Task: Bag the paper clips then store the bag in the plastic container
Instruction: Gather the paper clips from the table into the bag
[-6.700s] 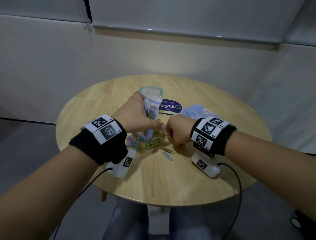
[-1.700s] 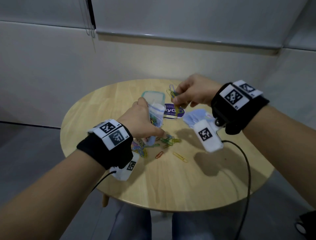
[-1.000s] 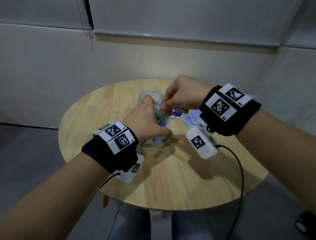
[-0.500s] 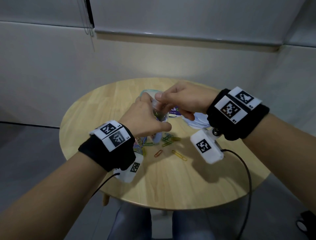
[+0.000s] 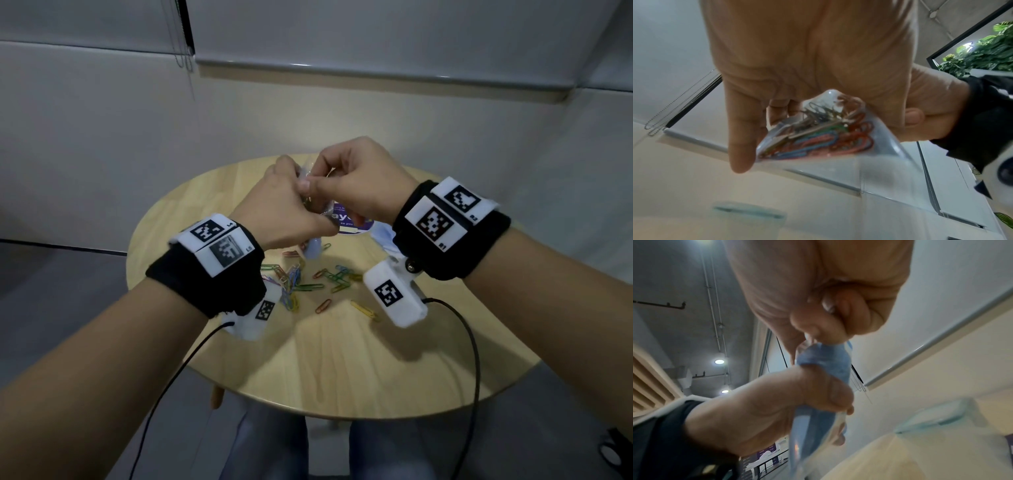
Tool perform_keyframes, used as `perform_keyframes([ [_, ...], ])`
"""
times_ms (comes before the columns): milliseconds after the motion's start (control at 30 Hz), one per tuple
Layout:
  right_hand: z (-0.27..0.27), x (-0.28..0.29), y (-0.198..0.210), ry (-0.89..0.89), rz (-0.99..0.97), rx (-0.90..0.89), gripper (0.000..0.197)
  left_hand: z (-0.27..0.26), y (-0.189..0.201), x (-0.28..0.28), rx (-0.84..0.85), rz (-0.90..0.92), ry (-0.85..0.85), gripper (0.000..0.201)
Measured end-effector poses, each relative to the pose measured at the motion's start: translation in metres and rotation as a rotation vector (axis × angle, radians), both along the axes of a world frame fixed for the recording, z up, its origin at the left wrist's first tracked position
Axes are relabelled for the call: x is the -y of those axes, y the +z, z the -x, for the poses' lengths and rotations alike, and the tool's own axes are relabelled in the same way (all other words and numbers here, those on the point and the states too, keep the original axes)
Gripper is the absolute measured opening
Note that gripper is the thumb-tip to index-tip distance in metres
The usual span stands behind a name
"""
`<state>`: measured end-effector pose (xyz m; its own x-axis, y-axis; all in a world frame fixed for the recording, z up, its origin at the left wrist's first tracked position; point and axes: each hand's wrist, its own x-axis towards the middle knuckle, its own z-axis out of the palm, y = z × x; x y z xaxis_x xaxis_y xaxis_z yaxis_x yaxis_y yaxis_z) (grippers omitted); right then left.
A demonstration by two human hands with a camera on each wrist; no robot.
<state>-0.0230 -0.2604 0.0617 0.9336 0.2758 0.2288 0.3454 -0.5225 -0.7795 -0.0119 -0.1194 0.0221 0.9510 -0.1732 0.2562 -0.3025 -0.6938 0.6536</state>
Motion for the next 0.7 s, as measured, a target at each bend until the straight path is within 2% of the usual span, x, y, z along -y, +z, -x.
perform_keyframes([
  [133,-0.004,-0.001,0.001,-0.063,-0.113,0.126,0.017,0.0,-0.002,-0.007,-0.005,-0.102,0.01,0.07],
  [200,-0.007,0.001,0.002,-0.071,-0.089,0.128,0.017,0.001,-0.007,-0.009,-0.014,-0.116,0.009,0.07],
  [367,-0.002,-0.005,-0.008,0.071,0.164,-0.076,0.035,0.001,-0.01,-0.004,-0.032,-0.063,-0.039,0.061],
  [467,-0.002,-0.005,-0.01,0.116,0.212,-0.151,0.039,-0.001,-0.015,-0.004,-0.073,-0.1,-0.055,0.054],
  [567,0.0,-0.004,-0.01,0.071,0.174,-0.102,0.024,-0.004,-0.019,-0.007,-0.077,-0.091,-0.021,0.066],
  [633,-0.001,-0.005,-0.01,-0.002,0.086,-0.051,0.012,-0.005,-0.019,-0.009,-0.074,-0.099,-0.005,0.068],
  [700,-0.003,-0.005,-0.01,-0.057,0.019,-0.02,0.012,-0.003,-0.016,-0.01,-0.067,-0.116,0.0,0.069],
])
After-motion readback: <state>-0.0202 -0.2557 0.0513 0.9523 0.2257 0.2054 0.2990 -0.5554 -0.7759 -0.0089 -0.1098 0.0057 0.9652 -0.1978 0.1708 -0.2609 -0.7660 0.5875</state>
